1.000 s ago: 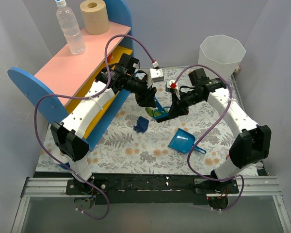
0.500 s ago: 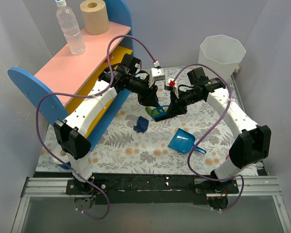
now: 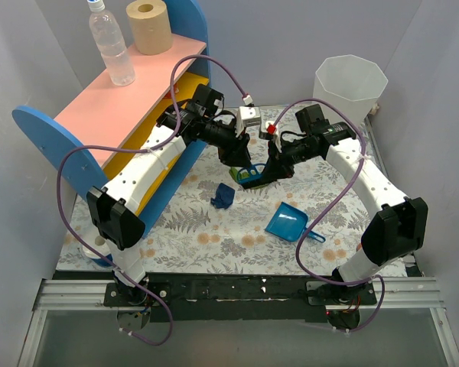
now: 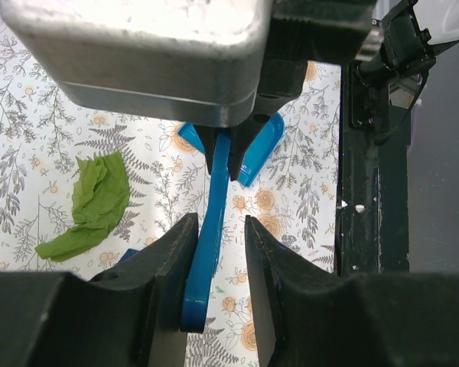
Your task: Sweep away the paper scraps from the table
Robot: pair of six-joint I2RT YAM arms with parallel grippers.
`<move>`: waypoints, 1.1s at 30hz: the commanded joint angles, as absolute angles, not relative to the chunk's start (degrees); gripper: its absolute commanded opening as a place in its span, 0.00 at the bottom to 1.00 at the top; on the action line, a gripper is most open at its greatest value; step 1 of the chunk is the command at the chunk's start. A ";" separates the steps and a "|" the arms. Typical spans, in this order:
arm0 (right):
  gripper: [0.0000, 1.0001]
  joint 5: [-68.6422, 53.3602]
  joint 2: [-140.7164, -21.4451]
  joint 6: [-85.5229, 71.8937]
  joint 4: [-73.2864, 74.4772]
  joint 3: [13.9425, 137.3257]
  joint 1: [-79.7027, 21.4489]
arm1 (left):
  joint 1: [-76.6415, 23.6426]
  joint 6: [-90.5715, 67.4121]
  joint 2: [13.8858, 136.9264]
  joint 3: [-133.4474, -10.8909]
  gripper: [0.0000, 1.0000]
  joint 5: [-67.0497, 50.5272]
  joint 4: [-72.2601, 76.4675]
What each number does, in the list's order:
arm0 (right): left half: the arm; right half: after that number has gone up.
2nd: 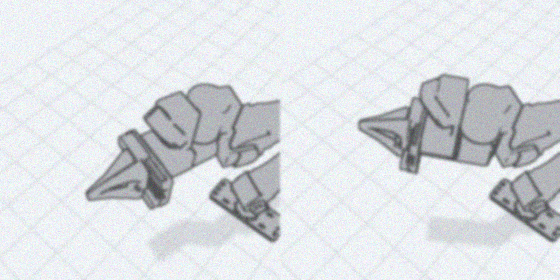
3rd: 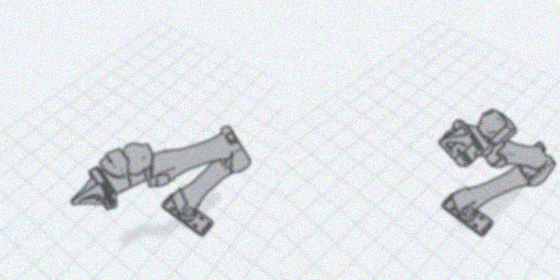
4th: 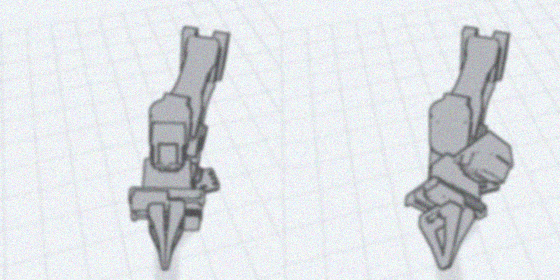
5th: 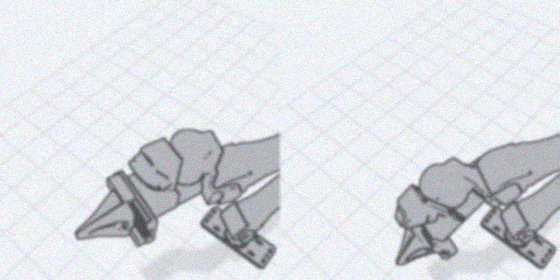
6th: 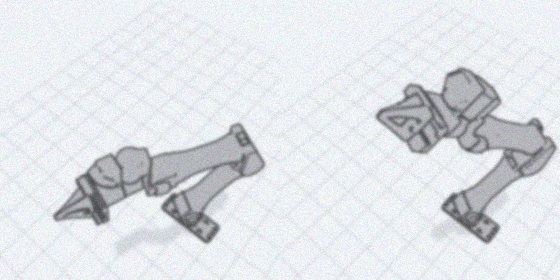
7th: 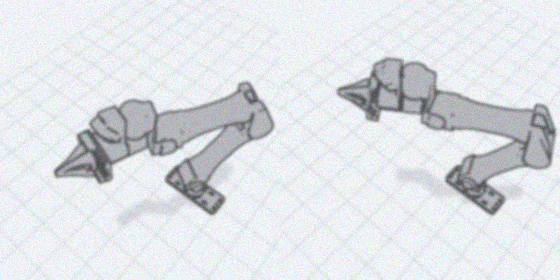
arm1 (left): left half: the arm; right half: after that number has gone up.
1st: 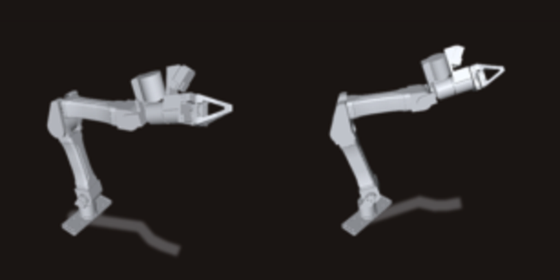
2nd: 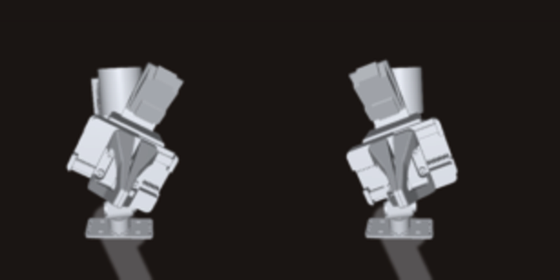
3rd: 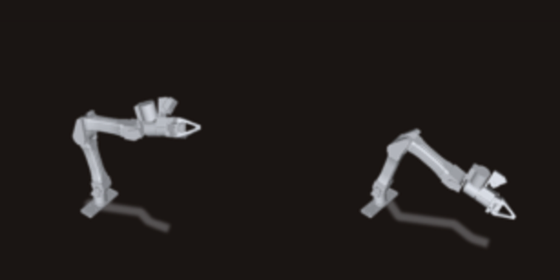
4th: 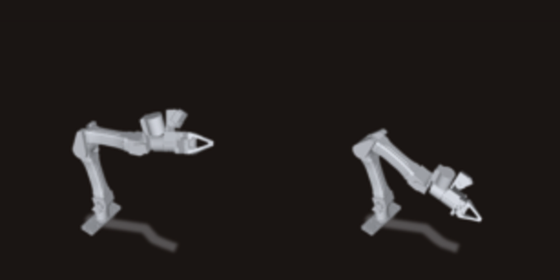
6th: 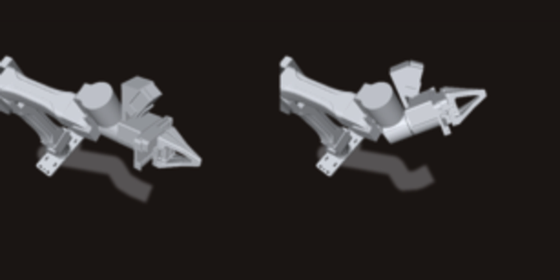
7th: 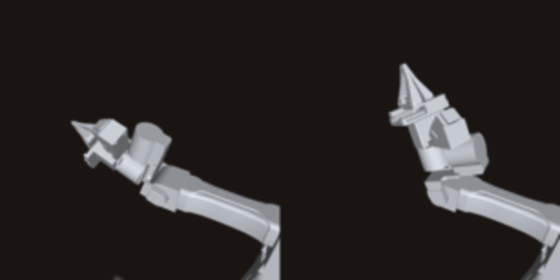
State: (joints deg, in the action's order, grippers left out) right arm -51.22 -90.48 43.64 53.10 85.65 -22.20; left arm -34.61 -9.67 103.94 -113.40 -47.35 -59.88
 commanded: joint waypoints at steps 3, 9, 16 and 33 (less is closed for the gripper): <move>0.01 -52.74 -88.07 43.59 51.33 87.36 -22.33 | -34.72 -9.84 104.24 -115.23 0.35 -47.20 -59.86; 0.01 -52.56 -87.98 43.77 51.33 86.75 -22.41 | -34.72 -10.11 104.15 -114.96 0.15 -45.18 -59.85; 0.34 -48.80 -87.19 37.56 47.13 85.61 -22.41 | -34.80 -10.90 103.01 -113.39 0.00 -43.78 -59.24; 0.75 -18.21 -68.47 40.95 58.88 54.51 -17.75 | -34.72 -26.10 93.17 -94.40 0.00 -29.62 -50.98</move>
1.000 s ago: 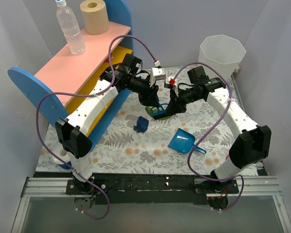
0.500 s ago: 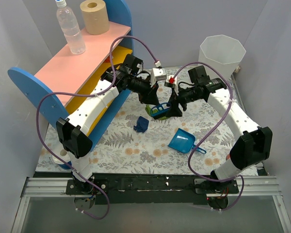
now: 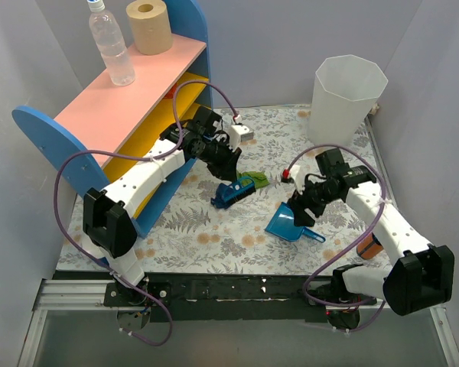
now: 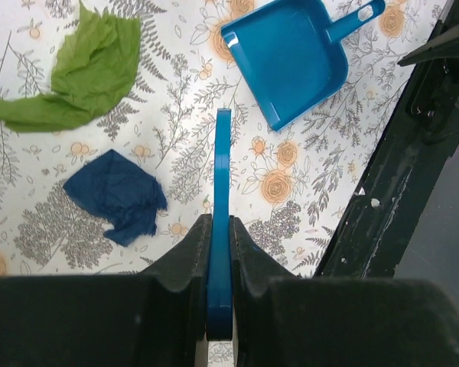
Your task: Sweep away the paper scraps from the table
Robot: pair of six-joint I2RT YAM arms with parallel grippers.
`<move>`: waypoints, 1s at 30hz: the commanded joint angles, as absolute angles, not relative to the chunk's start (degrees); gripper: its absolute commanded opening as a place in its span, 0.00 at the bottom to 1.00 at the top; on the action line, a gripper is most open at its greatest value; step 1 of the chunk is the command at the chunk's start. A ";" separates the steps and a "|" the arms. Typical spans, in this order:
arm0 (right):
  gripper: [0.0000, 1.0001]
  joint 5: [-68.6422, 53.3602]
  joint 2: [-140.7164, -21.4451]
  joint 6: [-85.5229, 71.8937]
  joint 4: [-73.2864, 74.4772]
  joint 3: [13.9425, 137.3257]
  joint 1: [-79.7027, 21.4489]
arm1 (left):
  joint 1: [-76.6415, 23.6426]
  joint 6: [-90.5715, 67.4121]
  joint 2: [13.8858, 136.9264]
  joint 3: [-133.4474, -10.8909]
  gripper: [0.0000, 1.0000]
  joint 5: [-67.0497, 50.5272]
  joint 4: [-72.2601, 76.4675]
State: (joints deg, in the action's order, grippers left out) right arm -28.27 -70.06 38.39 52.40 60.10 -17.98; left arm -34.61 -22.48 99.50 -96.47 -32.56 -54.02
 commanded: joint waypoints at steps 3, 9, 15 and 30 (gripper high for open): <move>0.75 -14.33 -66.36 41.92 58.54 49.41 -17.75 | -34.63 -26.10 93.08 -93.78 0.00 -29.01 -50.89; 0.73 -11.52 -65.83 42.01 54.32 43.34 -17.75 | -34.63 -26.28 93.60 -92.64 0.00 -29.44 -50.28; 0.66 -9.14 -64.87 44.12 49.31 36.75 -17.75 | -34.72 -26.46 93.78 -92.29 0.00 -26.72 -49.66; 0.54 -11.42 -65.48 44.12 43.59 37.79 -17.75 | -34.63 -26.19 93.96 -92.37 0.00 -25.84 -50.27</move>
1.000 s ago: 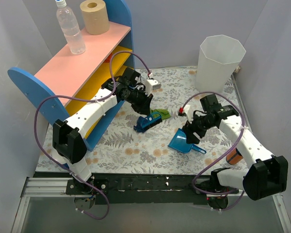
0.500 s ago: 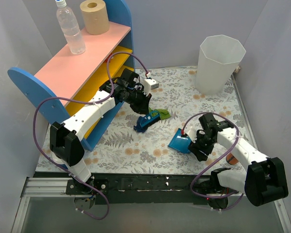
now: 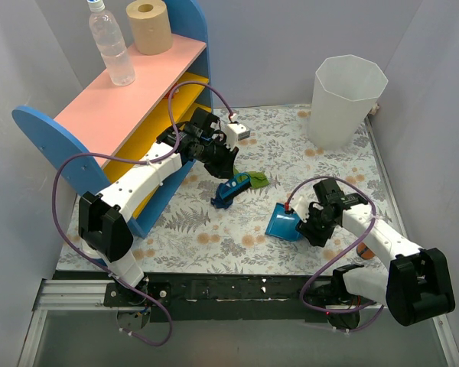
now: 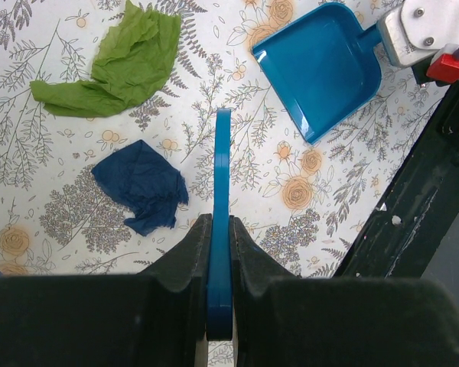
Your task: Sweep away the paper scraps from the table
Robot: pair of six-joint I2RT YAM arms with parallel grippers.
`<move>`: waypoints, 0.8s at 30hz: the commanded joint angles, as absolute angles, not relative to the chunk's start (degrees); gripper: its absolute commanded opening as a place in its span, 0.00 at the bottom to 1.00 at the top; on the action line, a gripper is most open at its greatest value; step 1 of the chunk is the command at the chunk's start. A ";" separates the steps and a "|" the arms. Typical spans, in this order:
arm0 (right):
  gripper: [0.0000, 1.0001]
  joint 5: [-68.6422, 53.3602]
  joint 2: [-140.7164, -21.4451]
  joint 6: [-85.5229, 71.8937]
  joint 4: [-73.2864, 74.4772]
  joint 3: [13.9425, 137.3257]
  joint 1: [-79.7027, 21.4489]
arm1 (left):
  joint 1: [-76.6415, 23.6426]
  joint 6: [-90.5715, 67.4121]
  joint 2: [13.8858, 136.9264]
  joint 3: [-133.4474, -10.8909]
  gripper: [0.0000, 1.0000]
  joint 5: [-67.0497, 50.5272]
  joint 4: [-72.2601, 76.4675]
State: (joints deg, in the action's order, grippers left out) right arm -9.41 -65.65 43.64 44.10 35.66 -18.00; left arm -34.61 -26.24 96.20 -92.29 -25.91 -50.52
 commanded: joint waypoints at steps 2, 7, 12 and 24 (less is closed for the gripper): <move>0.53 -12.39 -65.22 44.38 46.40 40.67 -17.75 | -34.72 -25.93 93.61 -92.29 0.00 -25.84 -50.27; 0.53 -12.57 -65.65 46.23 50.97 44.38 -17.67 | -34.72 -25.58 93.34 -91.76 0.00 -26.45 -50.54; 0.61 -10.38 -67.67 48.25 47.99 42.28 -17.05 | -34.63 -25.93 93.95 -92.28 0.00 -27.77 -50.45; 0.62 -9.40 -71.98 49.04 42.80 37.97 -16.08 | -34.72 -25.58 93.43 -91.50 0.00 -27.16 -50.27</move>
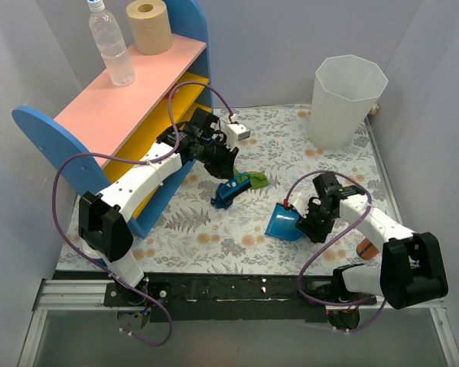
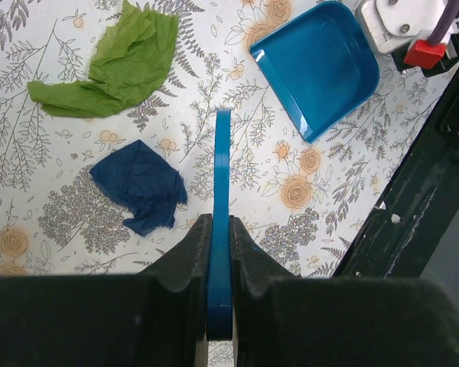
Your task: Sweep away the paper scraps from the table
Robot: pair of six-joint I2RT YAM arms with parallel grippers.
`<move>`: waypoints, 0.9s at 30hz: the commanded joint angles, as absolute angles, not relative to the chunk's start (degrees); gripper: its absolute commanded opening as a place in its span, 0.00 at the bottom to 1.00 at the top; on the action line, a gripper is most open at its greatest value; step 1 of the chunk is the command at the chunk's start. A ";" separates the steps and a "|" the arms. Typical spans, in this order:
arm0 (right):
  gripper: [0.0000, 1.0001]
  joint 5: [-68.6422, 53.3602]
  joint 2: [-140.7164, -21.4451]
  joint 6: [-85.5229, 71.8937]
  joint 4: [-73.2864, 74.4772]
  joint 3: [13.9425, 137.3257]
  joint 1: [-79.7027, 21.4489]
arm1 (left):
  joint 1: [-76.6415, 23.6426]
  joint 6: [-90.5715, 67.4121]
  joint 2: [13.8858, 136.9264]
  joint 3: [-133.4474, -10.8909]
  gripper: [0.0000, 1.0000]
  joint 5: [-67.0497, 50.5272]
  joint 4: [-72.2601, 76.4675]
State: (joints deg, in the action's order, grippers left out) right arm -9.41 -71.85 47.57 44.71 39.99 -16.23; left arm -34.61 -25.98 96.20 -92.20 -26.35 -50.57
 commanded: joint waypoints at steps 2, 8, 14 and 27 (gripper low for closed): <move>0.60 -9.75 -71.98 49.04 42.45 37.01 -16.08 | -34.72 -25.40 93.25 -91.32 0.00 -27.07 -50.27; 0.51 -9.84 -71.54 48.08 40.35 35.51 -16.00 | -34.72 -25.22 92.64 -89.83 0.00 -27.07 -50.27; 0.40 -11.07 -71.19 47.46 39.64 35.51 -15.65 | -34.72 -24.79 92.29 -88.60 0.00 -26.99 -50.10; 0.19 -11.86 -70.40 46.23 42.88 39.72 -14.15 | -34.72 -24.00 94.13 -87.36 0.00 -20.93 -47.82</move>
State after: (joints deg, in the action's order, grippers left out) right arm -9.98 -71.83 47.37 40.53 36.16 -14.55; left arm -34.61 -25.21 95.83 -86.83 -24.29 -50.19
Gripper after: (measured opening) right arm 0.314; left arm 0.074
